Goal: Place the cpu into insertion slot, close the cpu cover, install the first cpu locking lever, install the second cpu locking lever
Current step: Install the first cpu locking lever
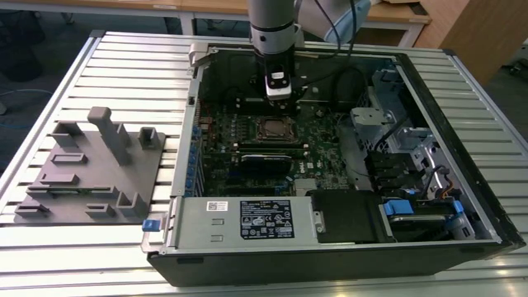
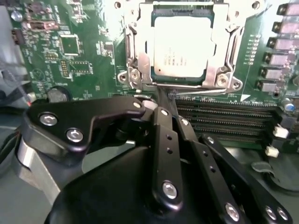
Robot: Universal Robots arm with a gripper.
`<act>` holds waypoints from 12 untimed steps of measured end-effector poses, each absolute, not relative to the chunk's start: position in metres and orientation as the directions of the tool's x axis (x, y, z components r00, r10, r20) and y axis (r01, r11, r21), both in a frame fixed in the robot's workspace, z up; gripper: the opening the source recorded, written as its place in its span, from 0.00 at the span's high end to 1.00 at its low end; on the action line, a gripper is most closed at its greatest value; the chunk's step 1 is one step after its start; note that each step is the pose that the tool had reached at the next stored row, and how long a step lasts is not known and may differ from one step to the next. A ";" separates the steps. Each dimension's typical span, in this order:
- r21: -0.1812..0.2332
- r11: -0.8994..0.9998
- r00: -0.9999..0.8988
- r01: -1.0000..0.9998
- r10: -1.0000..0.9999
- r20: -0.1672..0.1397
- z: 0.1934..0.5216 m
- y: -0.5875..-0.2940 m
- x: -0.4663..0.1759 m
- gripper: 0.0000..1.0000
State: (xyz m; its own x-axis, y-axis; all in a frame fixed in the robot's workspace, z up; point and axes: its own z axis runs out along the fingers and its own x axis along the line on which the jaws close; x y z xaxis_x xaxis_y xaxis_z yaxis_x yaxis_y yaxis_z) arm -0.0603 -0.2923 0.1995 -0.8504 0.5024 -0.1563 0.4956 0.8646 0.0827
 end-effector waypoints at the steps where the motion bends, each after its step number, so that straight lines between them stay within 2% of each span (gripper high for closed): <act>1: 0.083 0.865 -0.850 0.496 0.502 -0.156 0.201 -0.292 -0.060 0.90; 12: 0.083 0.865 -0.850 0.496 0.502 -0.156 0.207 -0.292 -0.065 0.90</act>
